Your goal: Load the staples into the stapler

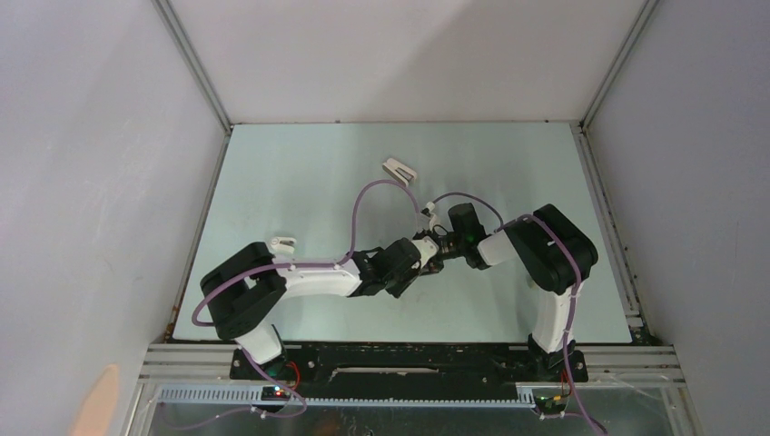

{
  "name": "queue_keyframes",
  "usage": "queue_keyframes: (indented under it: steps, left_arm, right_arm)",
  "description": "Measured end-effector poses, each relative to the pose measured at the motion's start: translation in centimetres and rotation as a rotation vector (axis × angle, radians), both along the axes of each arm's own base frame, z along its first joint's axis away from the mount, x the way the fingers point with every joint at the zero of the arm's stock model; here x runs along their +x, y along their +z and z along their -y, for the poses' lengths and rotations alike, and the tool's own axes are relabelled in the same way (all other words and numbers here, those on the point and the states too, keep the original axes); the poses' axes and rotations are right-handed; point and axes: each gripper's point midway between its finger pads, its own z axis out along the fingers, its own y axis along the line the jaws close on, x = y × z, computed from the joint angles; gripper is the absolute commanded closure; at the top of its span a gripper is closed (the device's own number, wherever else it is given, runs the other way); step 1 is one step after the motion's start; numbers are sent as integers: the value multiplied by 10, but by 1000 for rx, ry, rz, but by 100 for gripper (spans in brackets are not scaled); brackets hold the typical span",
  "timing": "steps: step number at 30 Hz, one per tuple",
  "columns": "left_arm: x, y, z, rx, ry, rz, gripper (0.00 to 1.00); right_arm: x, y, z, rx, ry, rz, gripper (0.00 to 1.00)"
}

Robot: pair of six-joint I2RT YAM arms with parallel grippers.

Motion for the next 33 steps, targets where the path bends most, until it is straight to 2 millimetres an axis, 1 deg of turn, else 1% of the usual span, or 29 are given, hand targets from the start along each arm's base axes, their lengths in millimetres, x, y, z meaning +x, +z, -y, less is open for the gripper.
queue_keyframes:
  steps: [3,7,9,11,13,15,17,22,29,33]
  left_arm:
    - [0,0,0,0,-2,2,56]
    - [1,3,1,-7,-4,10,43]
    - [2,11,1,-23,-1,21,39]
    - [2,22,0,-49,7,38,37]
    - [1,32,-3,-75,13,54,36]
    - [-1,37,-7,-92,20,61,36]
    - [-4,34,-13,-86,21,57,36]
    - [-14,17,-29,-24,18,24,37]
    - [-16,14,-31,-5,-5,22,40]
    - [-15,9,-34,16,-18,21,45]
  right_arm:
    - [-1,0,0,2,3,-1,50]
    - [-4,-1,1,-2,14,-15,50]
    - [-5,-2,4,-11,13,-26,50]
    - [-5,-2,6,-17,10,-31,50]
    - [-4,-2,8,-19,7,-30,51]
    - [-2,-3,9,-21,2,-31,52]
    - [-2,-3,11,-25,-1,-34,54]
    - [1,-4,14,-29,-11,-35,63]
    - [2,-4,14,-31,-17,-33,70]
    - [2,-4,14,-31,-17,-32,74]
